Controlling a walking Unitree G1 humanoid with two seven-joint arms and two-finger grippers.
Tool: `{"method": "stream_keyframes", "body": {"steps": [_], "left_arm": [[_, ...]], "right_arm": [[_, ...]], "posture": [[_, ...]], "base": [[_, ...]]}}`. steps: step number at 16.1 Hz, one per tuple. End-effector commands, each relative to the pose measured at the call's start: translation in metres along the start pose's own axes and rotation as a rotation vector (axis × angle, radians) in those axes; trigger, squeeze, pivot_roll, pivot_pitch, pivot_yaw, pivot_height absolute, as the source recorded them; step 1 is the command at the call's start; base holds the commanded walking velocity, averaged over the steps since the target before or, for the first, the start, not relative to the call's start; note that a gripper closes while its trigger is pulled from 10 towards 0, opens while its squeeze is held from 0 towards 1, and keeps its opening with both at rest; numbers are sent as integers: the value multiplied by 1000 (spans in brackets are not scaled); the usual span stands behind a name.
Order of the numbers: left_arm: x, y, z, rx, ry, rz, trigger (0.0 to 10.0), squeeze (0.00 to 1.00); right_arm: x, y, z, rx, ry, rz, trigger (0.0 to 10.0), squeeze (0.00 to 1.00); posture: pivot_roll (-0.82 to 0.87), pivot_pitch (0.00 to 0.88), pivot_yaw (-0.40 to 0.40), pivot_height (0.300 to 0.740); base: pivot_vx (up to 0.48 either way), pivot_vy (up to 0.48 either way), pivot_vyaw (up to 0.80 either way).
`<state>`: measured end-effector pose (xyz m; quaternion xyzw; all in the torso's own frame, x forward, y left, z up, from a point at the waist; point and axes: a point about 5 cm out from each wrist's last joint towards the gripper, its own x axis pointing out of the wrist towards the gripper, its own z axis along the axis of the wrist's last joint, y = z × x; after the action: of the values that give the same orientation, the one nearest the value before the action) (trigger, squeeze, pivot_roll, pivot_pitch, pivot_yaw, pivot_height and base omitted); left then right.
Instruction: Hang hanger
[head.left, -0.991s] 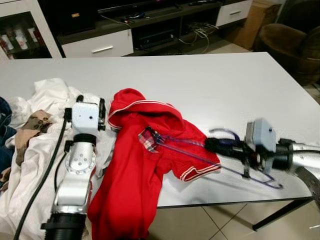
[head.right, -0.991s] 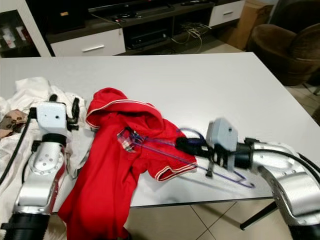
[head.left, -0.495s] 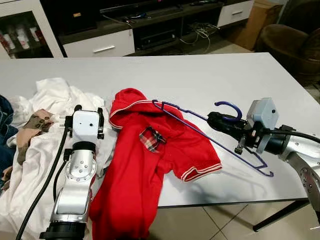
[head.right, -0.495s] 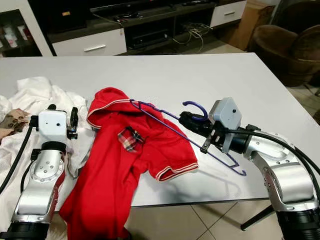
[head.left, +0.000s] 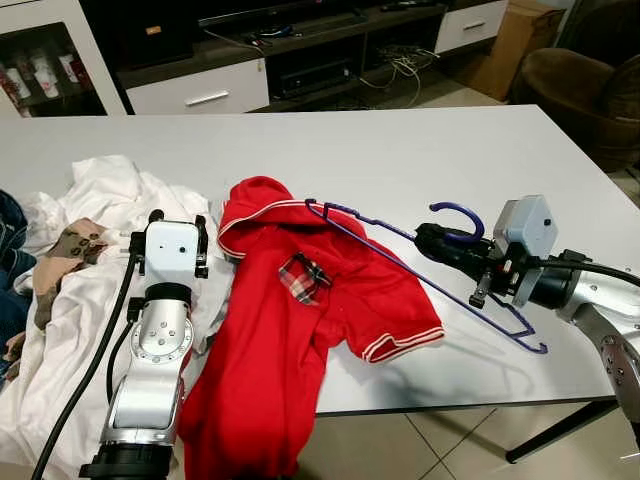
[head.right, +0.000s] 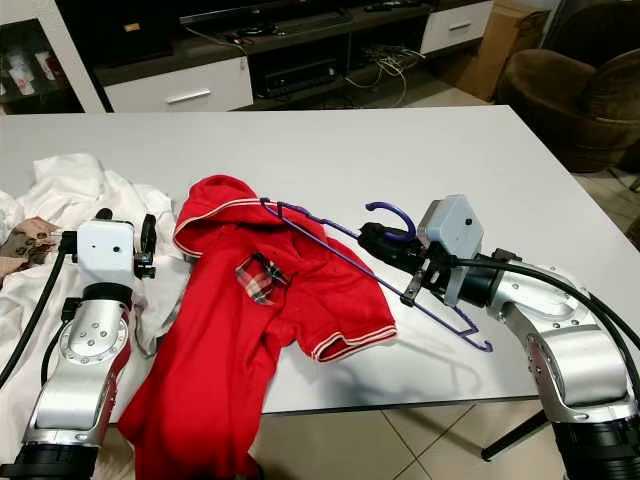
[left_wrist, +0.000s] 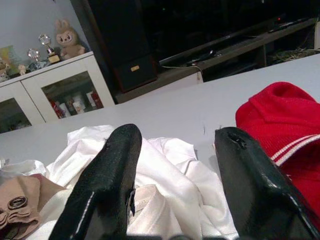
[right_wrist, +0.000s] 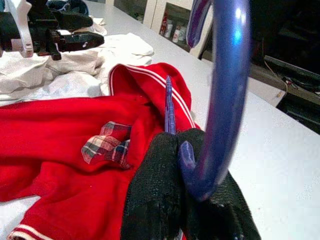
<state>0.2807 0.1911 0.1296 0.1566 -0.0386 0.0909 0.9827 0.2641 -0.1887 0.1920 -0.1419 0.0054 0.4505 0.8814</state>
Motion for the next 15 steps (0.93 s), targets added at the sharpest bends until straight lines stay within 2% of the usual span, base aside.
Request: {"method": "stream_keyframes", "body": {"steps": [1, 3, 4, 5, 6, 8, 12, 15], "left_arm": [[1, 1, 4, 11, -13, 7, 10000, 0], [1, 1, 4, 11, -13, 7, 10000, 0], [1, -9, 9, -2, -41, -124, 10000, 0], [0, -30, 18, -56, -105, -387, 10000, 0], [-4, -38, 22, -61, -139, -494, 10000, 0], [-14, -48, 25, -70, -172, -607, 10000, 0], [-15, -45, 24, -61, -186, -640, 10000, 0], [-12, -35, 24, -98, -189, -528, 10000, 0]], "right_arm": [[-1, -2, 4, -22, -13, -11, 10000, 0], [-1, -2, 4, -22, -13, -11, 10000, 0], [11, -9, -1, 14, -43, -136, 10000, 0], [26, -12, -9, 52, -68, -276, 10000, 0], [29, -12, -11, 58, -77, -317, 10000, 0], [28, -11, -14, 62, -75, -336, 10000, 0], [30, -11, -15, 50, -79, -365, 10000, 0], [28, -10, -15, 33, -85, -360, 10000, 0]], "posture": [[45, 8, 41, 740], [45, 8, 41, 740], [54, 15, 38, 740], [48, 17, 40, 740], [46, 18, 43, 740], [44, 20, 45, 740], [41, 19, 51, 740], [41, 19, 51, 740]], "base": [[0, 0, 0], [0, 0, 0], [0, 0, 0], [0, 0, 0], [0, 0, 0], [0, 0, 0], [0, 0, 0], [0, 0, 331]]}}
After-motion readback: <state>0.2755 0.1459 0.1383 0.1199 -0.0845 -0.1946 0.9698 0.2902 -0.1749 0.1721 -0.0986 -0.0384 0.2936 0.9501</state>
